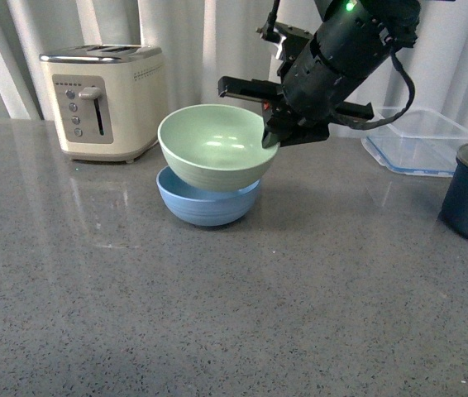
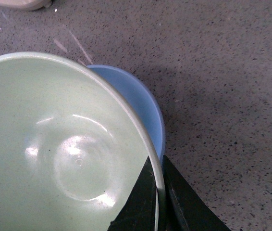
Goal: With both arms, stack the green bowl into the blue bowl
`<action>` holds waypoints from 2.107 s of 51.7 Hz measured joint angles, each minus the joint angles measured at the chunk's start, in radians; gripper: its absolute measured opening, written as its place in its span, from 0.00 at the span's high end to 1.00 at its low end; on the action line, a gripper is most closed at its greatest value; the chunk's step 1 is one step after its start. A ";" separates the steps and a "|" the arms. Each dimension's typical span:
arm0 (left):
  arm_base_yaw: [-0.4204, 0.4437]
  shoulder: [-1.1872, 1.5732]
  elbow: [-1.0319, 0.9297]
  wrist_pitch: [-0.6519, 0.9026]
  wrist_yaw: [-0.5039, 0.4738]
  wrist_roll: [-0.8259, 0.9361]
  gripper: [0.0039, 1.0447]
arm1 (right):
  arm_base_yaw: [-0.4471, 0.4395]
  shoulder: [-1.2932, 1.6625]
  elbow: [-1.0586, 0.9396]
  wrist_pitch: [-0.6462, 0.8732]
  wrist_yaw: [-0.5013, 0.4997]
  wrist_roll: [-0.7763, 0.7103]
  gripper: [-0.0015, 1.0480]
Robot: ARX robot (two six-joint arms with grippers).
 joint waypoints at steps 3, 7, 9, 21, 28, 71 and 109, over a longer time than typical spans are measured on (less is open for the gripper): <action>0.000 0.000 0.000 0.000 0.000 0.000 0.06 | 0.008 0.017 0.013 -0.002 -0.005 0.000 0.99; 0.000 0.000 0.000 0.000 0.000 0.000 0.06 | 0.014 0.037 0.035 -0.010 -0.011 0.000 0.99; 0.000 0.000 0.000 0.000 0.000 0.000 0.06 | 0.017 0.043 0.046 -0.011 -0.012 0.000 0.99; 0.000 0.000 0.000 0.000 0.000 0.000 0.06 | 0.020 0.075 0.091 -0.022 -0.021 -0.001 0.99; 0.000 0.000 0.000 0.000 0.000 0.000 0.06 | 0.018 0.081 0.090 -0.021 -0.025 -0.002 0.85; 0.000 0.000 0.000 0.000 0.000 0.000 0.06 | -0.150 -0.369 -0.459 0.133 -0.024 0.035 0.10; 0.000 0.000 0.000 0.000 0.000 0.000 0.06 | -0.284 -0.929 -1.490 1.321 0.206 -0.187 0.75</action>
